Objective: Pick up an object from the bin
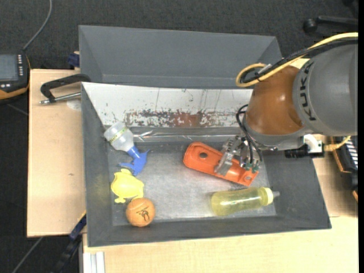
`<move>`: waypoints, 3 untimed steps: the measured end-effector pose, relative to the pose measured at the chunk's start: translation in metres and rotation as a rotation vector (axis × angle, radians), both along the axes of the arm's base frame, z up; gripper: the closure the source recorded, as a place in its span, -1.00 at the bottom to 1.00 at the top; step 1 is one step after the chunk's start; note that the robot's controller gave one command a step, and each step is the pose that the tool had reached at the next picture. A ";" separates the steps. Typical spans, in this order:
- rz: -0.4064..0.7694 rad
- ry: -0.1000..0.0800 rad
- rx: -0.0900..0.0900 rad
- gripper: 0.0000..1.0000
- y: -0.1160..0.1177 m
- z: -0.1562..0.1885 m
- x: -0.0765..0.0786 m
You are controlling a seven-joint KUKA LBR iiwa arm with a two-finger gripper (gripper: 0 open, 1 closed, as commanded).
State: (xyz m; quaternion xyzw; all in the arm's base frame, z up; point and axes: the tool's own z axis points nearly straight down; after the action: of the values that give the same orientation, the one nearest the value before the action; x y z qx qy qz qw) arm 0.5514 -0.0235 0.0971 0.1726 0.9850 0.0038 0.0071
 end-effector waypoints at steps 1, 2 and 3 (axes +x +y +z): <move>0.051 -0.002 -0.001 1.00 0.003 0.034 0.016; 0.049 -0.001 0.000 1.00 0.013 0.097 0.020; 0.053 -0.004 0.000 1.00 0.010 0.164 0.025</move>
Offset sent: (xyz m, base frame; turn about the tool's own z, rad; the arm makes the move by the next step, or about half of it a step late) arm 0.0202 0.0182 0.1219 -0.0399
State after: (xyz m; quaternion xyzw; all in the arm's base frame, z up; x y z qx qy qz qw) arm 0.5759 -0.0140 0.2616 0.1465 0.9892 0.0043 0.0091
